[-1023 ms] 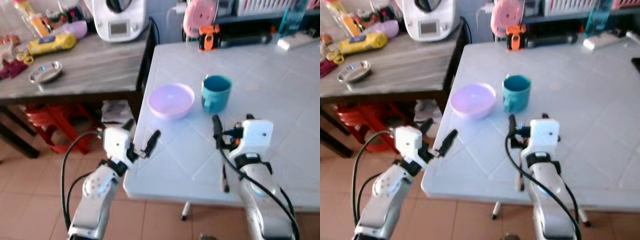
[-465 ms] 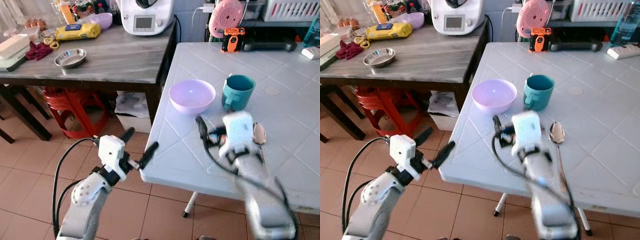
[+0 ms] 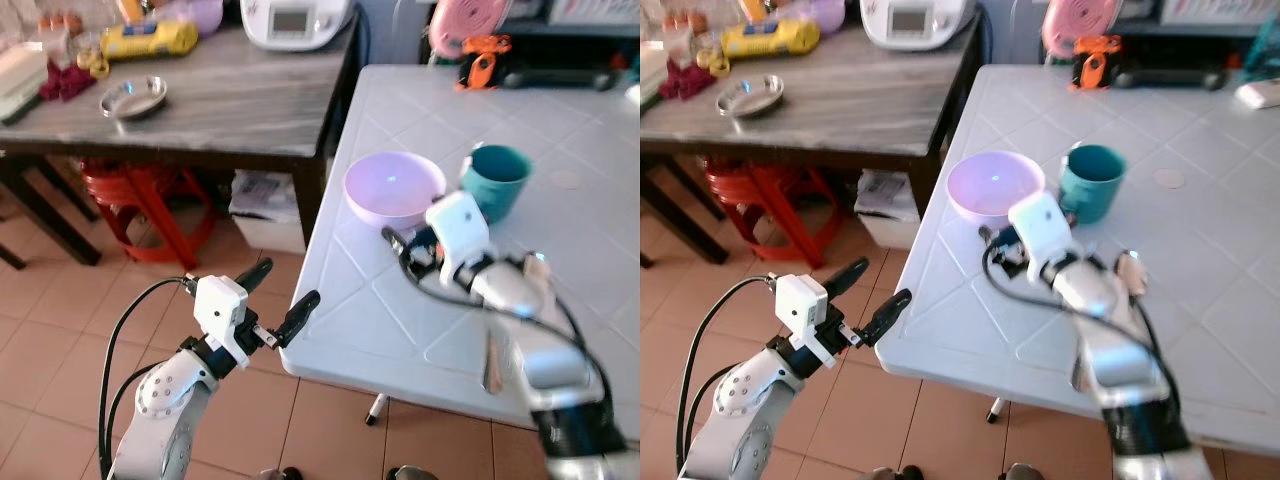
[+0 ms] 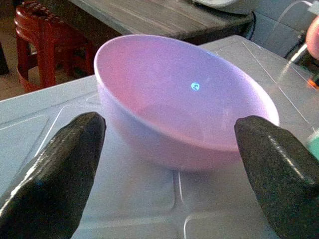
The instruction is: Setting the table
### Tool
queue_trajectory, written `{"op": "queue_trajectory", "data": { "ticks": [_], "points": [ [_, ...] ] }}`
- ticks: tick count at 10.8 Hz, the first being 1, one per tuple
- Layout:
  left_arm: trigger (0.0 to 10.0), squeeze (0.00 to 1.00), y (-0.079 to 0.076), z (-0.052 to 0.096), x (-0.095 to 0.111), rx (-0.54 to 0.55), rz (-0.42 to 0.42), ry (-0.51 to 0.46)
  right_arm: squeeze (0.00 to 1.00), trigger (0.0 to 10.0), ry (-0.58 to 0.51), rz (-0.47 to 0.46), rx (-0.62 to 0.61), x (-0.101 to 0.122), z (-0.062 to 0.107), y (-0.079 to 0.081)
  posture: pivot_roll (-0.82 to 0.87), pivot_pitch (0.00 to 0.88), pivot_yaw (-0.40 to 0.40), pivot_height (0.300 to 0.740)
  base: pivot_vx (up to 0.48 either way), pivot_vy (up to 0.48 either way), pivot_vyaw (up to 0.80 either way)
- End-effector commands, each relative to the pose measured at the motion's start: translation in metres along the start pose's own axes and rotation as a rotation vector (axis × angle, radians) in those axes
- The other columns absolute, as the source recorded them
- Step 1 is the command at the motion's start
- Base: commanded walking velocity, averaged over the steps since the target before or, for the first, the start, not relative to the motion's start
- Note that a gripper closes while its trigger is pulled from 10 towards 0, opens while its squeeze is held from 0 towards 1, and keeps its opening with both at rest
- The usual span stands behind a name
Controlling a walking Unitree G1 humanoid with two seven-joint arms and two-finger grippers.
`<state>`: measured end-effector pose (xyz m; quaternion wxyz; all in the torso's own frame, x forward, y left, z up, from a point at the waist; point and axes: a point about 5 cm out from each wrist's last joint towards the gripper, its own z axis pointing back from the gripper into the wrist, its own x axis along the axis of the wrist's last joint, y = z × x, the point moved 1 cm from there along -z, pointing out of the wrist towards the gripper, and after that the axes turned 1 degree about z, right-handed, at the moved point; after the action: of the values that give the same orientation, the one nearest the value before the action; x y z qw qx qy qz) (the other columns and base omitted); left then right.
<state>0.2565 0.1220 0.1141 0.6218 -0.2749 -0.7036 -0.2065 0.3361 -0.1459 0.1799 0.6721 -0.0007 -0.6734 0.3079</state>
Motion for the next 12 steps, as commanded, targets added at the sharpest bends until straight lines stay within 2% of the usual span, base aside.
{"op": "queue_trajectory", "data": {
  "ticks": [1,4,5,8,9,12],
  "points": [
    [10.0,0.00,-0.002,0.003,0.001,-0.007,0.004,0.004,0.00,10.0,-0.005,0.018,0.055,0.005,-0.006,0.001,-0.07,0.177,0.106,0.740,0.000,0.000,0.00],
    [10.0,0.00,-0.002,0.006,-0.002,0.014,0.017,0.009,0.00,10.0,-0.008,0.095,0.172,0.016,-0.020,0.003,-0.07,0.179,0.102,0.740,0.000,0.000,0.00],
    [10.0,0.00,-0.001,0.006,-0.004,0.029,0.038,0.015,0.00,10.0,0.023,0.140,0.240,0.015,-0.025,0.000,-0.07,0.180,0.104,0.740,0.000,0.000,0.00],
    [10.0,0.00,-0.002,0.005,-0.005,0.023,0.066,0.029,0.00,10.0,0.095,0.238,0.281,0.012,-0.037,-0.015,-0.07,0.183,0.106,0.740,0.000,0.000,0.00],
    [10.0,0.00,-0.003,0.005,-0.004,0.019,0.067,0.032,0.00,0.0,0.105,0.230,0.299,0.010,-0.039,-0.015,-0.06,0.184,0.105,0.740,0.000,0.000,0.00],
    [10.0,0.00,-0.005,0.006,-0.004,0.017,0.072,0.048,0.00,0.0,0.132,0.282,0.388,0.005,-0.043,-0.011,-0.05,0.181,0.107,0.740,0.000,0.000,0.00]
  ]
}}
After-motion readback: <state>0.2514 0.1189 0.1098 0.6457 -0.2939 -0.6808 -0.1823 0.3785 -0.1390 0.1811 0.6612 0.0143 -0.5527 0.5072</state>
